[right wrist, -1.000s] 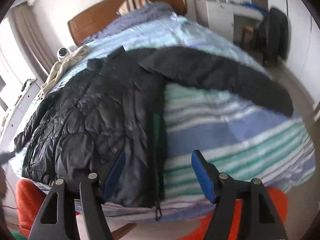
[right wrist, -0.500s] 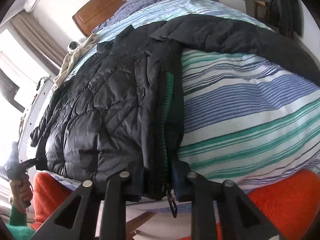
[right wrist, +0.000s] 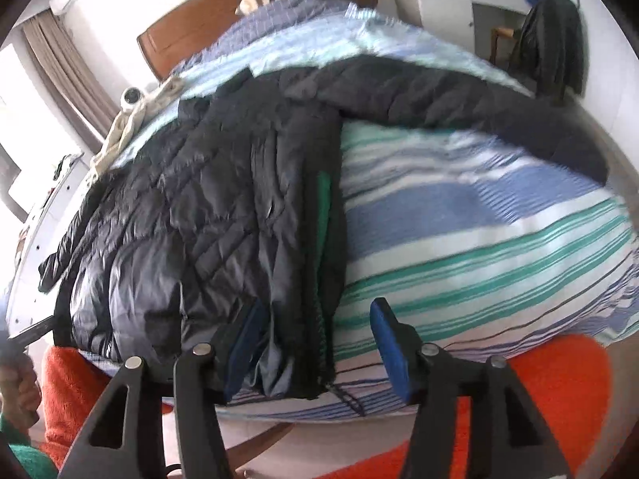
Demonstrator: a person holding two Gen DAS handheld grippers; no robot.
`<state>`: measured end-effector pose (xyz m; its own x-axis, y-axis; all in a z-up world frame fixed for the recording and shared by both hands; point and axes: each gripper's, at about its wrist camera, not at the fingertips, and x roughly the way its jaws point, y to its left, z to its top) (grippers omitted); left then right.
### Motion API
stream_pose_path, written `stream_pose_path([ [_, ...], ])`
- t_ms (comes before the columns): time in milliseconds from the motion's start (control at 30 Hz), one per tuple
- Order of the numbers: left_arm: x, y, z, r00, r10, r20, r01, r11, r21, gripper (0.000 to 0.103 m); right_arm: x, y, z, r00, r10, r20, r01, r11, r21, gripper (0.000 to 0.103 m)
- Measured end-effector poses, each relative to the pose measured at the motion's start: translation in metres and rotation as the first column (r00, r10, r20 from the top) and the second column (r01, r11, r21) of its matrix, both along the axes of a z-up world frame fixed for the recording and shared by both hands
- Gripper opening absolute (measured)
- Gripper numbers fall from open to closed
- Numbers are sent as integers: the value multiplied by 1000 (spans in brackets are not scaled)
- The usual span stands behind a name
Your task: Fold large clothes
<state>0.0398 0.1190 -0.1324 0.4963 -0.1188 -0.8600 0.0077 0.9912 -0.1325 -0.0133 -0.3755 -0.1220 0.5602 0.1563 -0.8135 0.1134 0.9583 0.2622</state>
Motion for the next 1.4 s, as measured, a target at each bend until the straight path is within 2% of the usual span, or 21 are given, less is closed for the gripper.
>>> stream_pose_path([
  [100, -5, -1, 22, 997, 28, 73, -30, 999, 28, 82, 0, -6, 12, 998, -43, 44, 44, 999, -12, 63],
  [200, -5, -8, 39, 989, 46, 142, -55, 996, 63, 89, 2, -1, 19, 996, -57, 68, 63, 994, -88, 63],
  [267, 0, -16, 49, 981, 63, 183, -77, 994, 71, 99, 1, 6, 23, 996, -50, 73, 59, 989, -132, 63],
  [333, 4, -25, 57, 966, 85, 243, -103, 993, 65, 99, -2, 10, 27, 996, -24, 88, 36, 990, -133, 63],
  [433, 7, -37, 63, 951, 56, 303, -83, 994, 77, 100, -2, 13, 27, 997, -13, 76, 22, 992, -127, 63],
  [533, 11, -49, 58, 962, 0, 274, -33, 993, 116, 100, -5, 11, 28, 997, -23, 78, 32, 992, -121, 63],
  [667, 15, -56, 48, 975, -72, 212, 54, 994, 92, 99, -7, 2, 32, 994, -51, 95, 63, 990, -129, 63],
  [733, 18, -57, 50, 975, -80, 208, 64, 995, 82, 99, -6, -4, 34, 991, -69, 114, 83, 988, -128, 63],
  [800, 26, -55, 53, 975, -63, 214, 48, 996, 70, 99, -5, -13, 35, 986, -100, 130, 115, 987, -112, 63],
  [900, 34, -55, 59, 974, -9, 225, -13, 995, 96, 99, -4, -28, 36, 975, -151, 162, 164, 984, -66, 63],
  [1033, 42, -52, 59, 972, 48, 229, -59, 997, 44, 103, -3, -54, 31, 952, -240, 191, 244, 970, -1, 63],
  [1133, 43, -50, 59, 971, 68, 228, -68, 998, -8, 102, -1, -81, 22, 931, -316, 181, 308, 949, 68, 63],
  [1267, 40, -56, 58, 976, 27, 216, -30, 1000, 8, 102, 1, -124, 14, 889, -416, 189, 395, 908, 141, 63],
  [1400, 38, -56, 53, 981, 30, 194, -33, 999, 12, 102, 10, -184, -12, 835, -533, 137, 484, 830, 278, 63],
])
